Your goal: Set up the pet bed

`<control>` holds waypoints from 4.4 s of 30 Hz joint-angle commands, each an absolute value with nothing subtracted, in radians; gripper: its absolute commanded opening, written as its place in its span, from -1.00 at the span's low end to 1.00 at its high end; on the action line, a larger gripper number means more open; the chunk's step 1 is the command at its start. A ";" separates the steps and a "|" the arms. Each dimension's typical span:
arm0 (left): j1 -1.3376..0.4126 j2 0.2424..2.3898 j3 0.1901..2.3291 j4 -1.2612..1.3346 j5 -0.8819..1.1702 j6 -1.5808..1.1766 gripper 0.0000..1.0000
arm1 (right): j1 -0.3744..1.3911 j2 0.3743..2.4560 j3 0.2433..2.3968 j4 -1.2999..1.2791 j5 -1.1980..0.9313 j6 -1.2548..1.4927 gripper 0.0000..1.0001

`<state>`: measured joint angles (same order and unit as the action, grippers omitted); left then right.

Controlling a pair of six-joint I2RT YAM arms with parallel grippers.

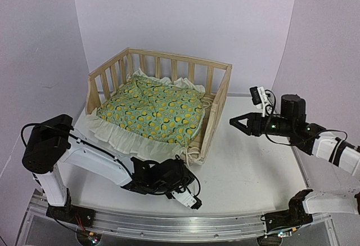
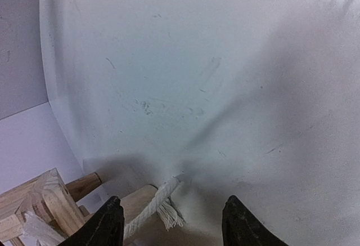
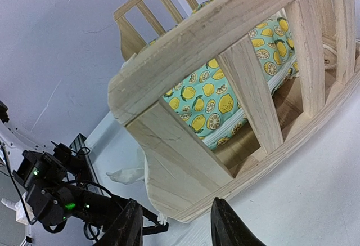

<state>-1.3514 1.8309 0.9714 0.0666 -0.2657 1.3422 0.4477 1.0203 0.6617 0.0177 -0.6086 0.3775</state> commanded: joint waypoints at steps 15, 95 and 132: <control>-1.287 2.022 1.115 0.179 -0.477 1.625 -0.37 | 0.446 0.905 0.670 0.023 -0.605 0.382 -0.12; -0.921 1.845 1.393 0.135 0.426 -0.034 -0.23 | 0.448 1.353 0.673 0.516 -0.633 0.346 -1.00; -1.304 1.858 0.965 0.570 -0.342 0.883 -0.21 | 0.508 1.312 0.757 0.339 -0.681 0.369 -1.00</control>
